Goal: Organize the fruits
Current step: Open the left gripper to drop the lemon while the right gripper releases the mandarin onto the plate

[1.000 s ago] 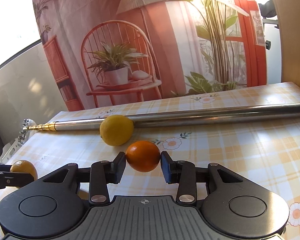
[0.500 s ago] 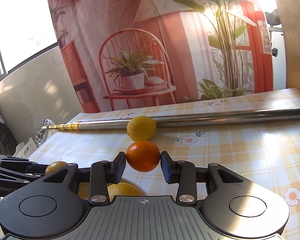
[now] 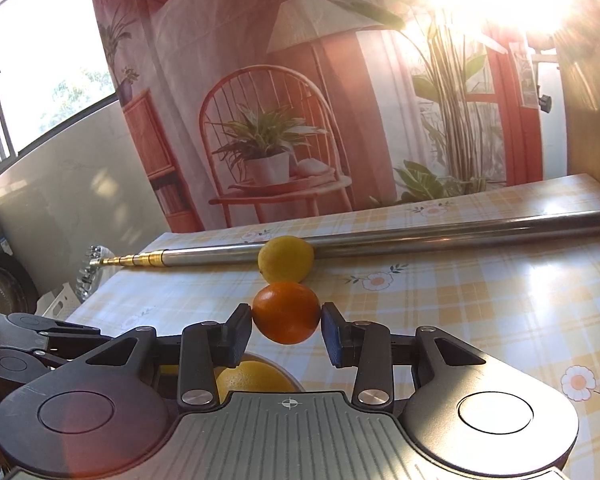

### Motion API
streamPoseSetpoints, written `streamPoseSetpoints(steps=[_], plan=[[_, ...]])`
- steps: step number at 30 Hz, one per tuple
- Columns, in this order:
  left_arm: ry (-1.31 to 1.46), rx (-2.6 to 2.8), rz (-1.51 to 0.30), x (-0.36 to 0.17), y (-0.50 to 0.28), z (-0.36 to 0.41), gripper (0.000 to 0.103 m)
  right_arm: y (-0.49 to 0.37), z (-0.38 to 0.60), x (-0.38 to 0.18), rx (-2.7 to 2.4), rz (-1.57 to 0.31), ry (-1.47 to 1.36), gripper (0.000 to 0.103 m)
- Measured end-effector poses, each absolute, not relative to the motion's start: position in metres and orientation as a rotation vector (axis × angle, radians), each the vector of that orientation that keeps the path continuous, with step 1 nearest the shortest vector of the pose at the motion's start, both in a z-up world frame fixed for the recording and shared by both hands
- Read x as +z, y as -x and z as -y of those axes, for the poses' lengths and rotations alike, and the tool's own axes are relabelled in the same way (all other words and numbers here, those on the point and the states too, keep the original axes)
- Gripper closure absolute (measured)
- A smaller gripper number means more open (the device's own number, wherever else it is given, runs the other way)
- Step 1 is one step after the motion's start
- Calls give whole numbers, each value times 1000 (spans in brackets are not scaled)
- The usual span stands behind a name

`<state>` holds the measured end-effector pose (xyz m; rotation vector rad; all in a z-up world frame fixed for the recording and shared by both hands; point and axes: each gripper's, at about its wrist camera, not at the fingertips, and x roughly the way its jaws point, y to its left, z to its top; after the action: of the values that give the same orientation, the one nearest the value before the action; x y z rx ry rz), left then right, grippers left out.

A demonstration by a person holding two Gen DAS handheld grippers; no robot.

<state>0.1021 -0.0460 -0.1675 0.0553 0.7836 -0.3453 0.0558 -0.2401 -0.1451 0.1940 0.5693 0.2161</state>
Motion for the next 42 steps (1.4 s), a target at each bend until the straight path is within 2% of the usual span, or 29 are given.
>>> streamPoseSetpoints(steps=[11,18,23,27,31,42], plan=[[-56,-360,-824,-177,-107,48,55,-56,238,-145,223,-580,-201,68],[41,-350,-822,-169,-108,35,53,-53,237,-143,224,-587,-203,68],[54,-304,-808,-158,-95,30,41,-49,234,-141,232,-594,-194,68],[83,-268,-785,-150,-82,24,25,-47,230,-138,239,-606,-196,68],[65,-228,-742,-140,-71,22,14,-42,223,-135,248,-605,-177,68],[83,-127,-757,-137,-55,11,10,-17,204,-133,275,-654,-120,68]])
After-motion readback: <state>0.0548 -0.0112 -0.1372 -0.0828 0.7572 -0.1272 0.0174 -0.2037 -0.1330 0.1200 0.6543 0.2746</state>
